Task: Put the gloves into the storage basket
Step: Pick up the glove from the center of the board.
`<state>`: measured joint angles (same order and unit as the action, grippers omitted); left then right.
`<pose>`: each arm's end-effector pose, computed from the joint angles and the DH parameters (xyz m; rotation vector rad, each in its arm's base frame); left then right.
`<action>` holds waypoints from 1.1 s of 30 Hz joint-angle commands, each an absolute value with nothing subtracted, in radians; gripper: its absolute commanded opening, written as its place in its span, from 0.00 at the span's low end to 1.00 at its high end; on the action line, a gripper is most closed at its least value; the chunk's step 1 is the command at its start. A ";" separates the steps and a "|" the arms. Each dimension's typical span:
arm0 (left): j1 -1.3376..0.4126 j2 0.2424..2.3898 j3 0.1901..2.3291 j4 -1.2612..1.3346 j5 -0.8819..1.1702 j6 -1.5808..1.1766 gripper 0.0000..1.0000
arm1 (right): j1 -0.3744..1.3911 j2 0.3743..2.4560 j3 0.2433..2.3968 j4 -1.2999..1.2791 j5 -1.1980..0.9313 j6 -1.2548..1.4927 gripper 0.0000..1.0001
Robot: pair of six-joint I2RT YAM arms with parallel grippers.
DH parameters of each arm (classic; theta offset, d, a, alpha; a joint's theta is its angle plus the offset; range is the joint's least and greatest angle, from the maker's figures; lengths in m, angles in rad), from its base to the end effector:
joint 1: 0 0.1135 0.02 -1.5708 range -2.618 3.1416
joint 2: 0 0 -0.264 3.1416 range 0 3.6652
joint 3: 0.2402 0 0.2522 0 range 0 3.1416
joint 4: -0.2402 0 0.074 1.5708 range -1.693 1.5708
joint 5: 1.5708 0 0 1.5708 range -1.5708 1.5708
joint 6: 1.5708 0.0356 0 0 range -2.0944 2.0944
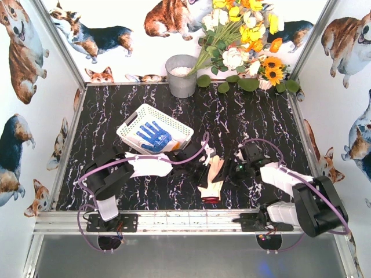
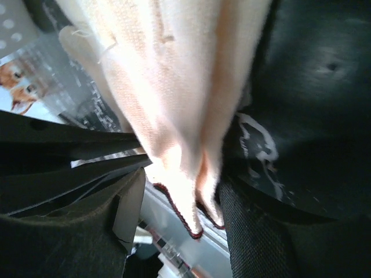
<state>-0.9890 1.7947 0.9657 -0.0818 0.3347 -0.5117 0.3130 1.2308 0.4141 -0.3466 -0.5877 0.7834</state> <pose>0.1849 -0.3025 0.1458 0.7948 2.6020 -0.9700 0.1694 0.0756 0.1298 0.5016 2.8747 1.0658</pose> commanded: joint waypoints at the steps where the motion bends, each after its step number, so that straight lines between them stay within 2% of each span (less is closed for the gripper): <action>1: -0.983 1.824 0.941 -0.102 0.355 -0.505 0.12 | 0.313 1.307 0.348 -0.181 -0.658 0.790 0.55; 5: -0.983 1.821 0.942 -0.107 0.345 -0.508 0.12 | 0.313 1.351 0.307 -0.095 -0.714 0.814 0.51; 7: -0.983 1.817 0.940 -0.109 0.341 -0.510 0.12 | 0.313 1.360 0.292 -0.076 -0.727 0.825 0.43; 10: -0.981 1.801 0.929 -0.094 0.341 -0.507 0.13 | 0.313 1.348 0.286 -0.080 -0.734 0.841 0.26; 13: -0.982 1.756 0.905 -0.062 0.326 -0.491 0.20 | 0.313 1.314 0.302 -0.096 -0.741 0.880 0.01; 20: -1.008 1.534 0.786 0.012 0.159 -0.362 0.41 | 0.311 1.280 0.391 -0.244 -0.718 0.983 0.00; 23: -1.065 1.445 0.746 0.030 0.077 -0.277 0.57 | 0.311 1.293 0.412 -0.264 -0.729 1.035 0.00; 25: -1.104 1.399 0.712 0.047 0.027 -0.222 0.74 | 0.311 1.297 0.425 -0.269 -0.743 1.065 0.00; 27: -1.145 1.366 0.697 0.061 -0.026 -0.171 0.86 | 0.311 1.294 0.446 -0.294 -0.744 1.091 0.00; 30: -1.243 1.349 0.684 0.087 -0.140 -0.087 0.93 | 0.312 1.293 0.495 -0.355 -0.743 1.119 0.00; 33: -1.311 1.369 0.680 0.117 -0.210 -0.054 0.94 | 0.311 1.299 0.523 -0.372 -0.744 1.133 0.00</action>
<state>-1.2297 1.3556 0.6952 0.0525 -0.0586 -0.1638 0.3122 1.3014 0.4511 -0.3283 -0.7288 1.0824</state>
